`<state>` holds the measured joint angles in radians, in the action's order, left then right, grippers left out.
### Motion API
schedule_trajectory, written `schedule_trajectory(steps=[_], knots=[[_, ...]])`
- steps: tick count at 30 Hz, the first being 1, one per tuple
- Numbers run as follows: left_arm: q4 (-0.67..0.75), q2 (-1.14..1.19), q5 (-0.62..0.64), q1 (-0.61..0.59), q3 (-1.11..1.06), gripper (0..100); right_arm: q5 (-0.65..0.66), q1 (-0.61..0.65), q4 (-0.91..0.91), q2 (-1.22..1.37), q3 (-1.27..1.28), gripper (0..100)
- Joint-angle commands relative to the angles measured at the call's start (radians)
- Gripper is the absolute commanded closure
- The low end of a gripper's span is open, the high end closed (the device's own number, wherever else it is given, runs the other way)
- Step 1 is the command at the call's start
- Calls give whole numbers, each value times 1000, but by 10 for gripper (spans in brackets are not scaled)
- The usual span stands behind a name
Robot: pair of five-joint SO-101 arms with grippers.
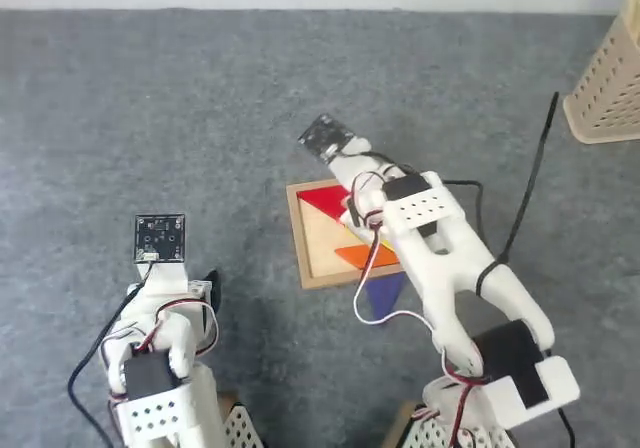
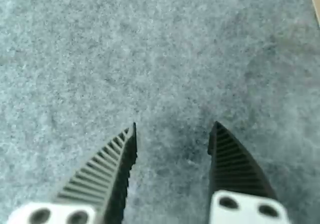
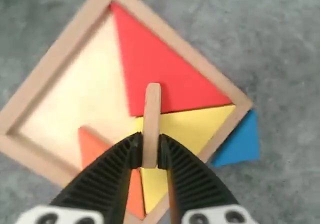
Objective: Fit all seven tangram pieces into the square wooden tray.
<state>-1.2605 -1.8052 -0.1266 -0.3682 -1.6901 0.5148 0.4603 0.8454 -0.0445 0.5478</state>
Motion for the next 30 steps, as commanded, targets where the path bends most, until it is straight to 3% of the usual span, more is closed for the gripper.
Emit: schedule_trajectory(steps=[1, 6, 19, 25, 30], knots=[[-3, -15, 9, -5, 4, 775, 29, 25, 39, -7, -31, 944], [-3, -15, 9, -5, 4, 775, 32, 25, 50, -7, -12, 850], [-3, -15, 9, -5, 4, 775, 23, 27, 84, -18, -8, 872], [-3, -15, 9, -5, 4, 775, -146, 50, 30, -19, -18, 935], [-3, -15, 9, -5, 4, 775, -161, 153, 16, -19, -23, 970]])
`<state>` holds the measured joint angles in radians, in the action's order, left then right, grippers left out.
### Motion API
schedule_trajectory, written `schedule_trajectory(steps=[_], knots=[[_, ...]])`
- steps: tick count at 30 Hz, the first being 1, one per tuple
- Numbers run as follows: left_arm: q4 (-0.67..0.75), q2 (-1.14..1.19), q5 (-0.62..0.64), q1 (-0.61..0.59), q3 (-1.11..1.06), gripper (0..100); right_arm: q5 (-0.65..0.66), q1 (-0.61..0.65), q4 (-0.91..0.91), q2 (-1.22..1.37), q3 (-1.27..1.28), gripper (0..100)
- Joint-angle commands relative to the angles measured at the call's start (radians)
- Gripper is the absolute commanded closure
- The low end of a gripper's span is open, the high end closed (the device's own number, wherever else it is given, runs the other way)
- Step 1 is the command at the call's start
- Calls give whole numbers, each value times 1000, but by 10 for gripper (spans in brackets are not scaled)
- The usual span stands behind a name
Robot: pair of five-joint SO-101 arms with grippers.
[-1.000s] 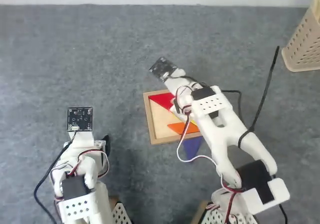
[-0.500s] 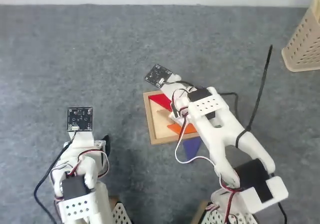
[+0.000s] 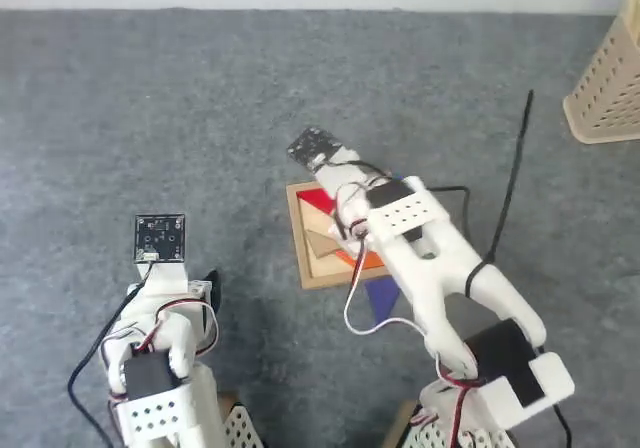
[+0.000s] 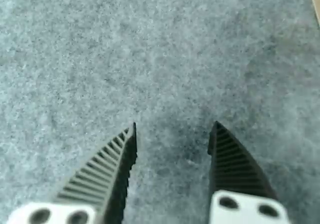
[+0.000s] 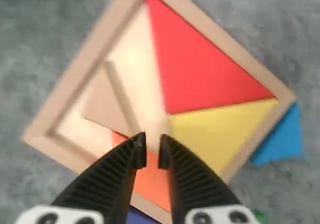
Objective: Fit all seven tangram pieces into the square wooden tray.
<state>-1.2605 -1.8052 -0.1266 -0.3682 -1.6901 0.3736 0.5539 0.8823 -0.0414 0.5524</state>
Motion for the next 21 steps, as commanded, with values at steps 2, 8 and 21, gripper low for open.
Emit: schedule_trajectory(steps=[2, 8, 21], knots=[[-3, -15, 9, -5, 4, 775, -20, 102, -50, -21, -23, 970], [-3, -15, 9, -5, 4, 775, -20, 140, -59, -10, -21, 970], [-3, -15, 9, -5, 4, 775, -20, 143, -197, 90, -29, 970]])
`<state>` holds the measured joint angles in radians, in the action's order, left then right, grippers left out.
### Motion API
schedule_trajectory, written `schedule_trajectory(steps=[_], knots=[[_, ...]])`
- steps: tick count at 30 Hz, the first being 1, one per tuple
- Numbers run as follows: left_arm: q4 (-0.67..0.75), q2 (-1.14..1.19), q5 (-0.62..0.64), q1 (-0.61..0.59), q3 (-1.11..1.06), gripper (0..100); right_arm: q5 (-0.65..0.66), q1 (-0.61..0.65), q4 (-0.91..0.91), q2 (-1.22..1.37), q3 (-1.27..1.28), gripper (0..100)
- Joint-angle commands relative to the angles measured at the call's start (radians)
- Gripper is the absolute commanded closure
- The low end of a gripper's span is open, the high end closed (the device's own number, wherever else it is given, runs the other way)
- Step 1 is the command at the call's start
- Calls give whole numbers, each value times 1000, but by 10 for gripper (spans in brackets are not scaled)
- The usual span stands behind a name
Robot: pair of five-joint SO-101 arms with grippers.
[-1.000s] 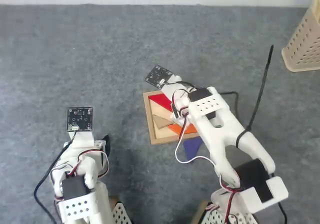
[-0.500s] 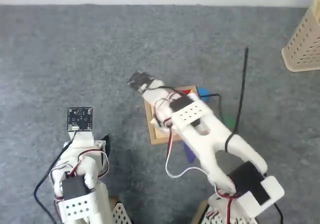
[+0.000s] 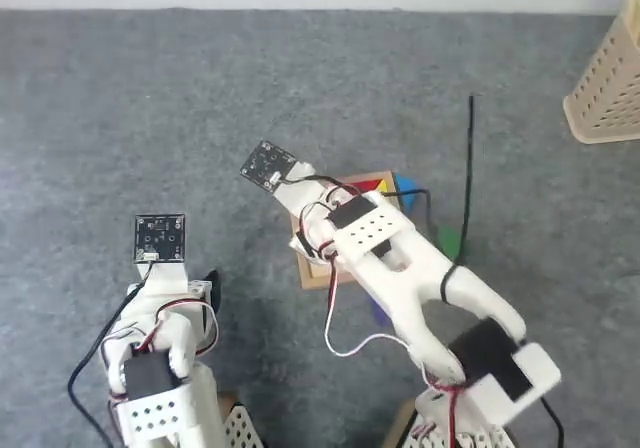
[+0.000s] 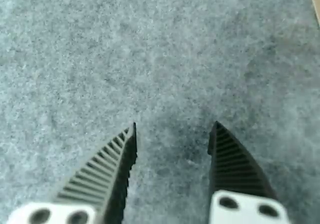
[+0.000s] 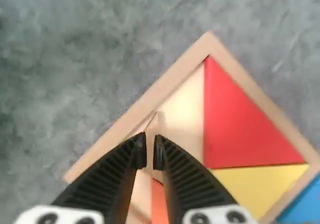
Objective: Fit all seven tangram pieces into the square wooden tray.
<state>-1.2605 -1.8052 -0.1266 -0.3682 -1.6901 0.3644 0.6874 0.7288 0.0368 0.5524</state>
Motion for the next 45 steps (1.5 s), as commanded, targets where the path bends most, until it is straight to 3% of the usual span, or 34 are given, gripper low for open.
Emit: schedule_trajectory(steps=[1, 8, 22, 29, 38, 45], knots=[[-3, -15, 9, -5, 4, 775, -11, 10, -58, 25, -29, 970], [-3, -15, 9, -5, 4, 775, -14, 5, -74, 47, -31, 970], [-3, -15, 9, -5, 4, 775, -298, -88, 64, 176, -212, 975], [-3, -15, 9, -5, 4, 775, -391, -88, 82, 88, -193, 975], [-3, -15, 9, -5, 4, 775, -373, -120, -127, -189, 91, 973], [-3, -15, 9, -5, 4, 775, -287, -202, -125, -113, 135, 975]])
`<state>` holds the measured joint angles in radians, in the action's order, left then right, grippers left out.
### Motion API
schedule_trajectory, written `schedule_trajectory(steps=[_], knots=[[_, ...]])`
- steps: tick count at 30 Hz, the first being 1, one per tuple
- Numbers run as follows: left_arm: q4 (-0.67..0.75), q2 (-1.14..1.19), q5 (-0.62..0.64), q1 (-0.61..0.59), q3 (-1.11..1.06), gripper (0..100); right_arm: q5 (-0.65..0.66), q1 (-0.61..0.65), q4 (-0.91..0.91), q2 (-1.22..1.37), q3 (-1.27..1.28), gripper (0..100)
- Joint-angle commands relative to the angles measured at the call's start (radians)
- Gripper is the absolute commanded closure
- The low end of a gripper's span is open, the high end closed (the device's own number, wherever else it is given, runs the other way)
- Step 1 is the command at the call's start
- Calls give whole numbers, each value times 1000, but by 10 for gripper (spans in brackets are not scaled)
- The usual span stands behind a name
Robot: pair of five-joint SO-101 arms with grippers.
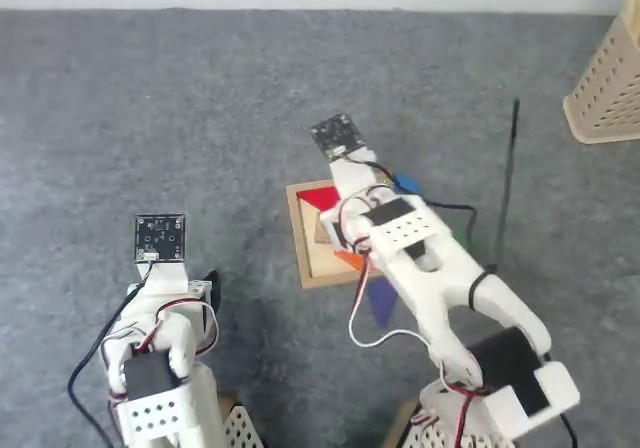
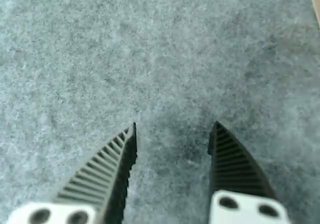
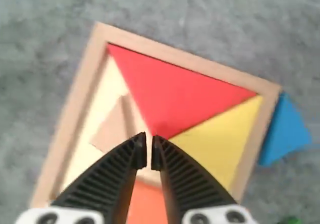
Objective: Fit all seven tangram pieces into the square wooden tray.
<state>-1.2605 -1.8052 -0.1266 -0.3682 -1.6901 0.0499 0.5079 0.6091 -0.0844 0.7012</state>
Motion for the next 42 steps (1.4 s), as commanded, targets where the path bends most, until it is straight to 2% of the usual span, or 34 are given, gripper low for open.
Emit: schedule_trajectory(steps=[1, 23, 35, 42], knots=[[-3, -15, 9, -5, 4, 775, 41, -21, -5, 25, -14, 975], [-3, -15, 9, -5, 4, 775, 110, 174, 12, 53, -66, 975], [-3, -15, 9, -5, 4, 775, 106, 156, 18, -19, -112, 975], [-3, -15, 9, -5, 4, 775, 112, 157, -104, 76, -117, 975]])
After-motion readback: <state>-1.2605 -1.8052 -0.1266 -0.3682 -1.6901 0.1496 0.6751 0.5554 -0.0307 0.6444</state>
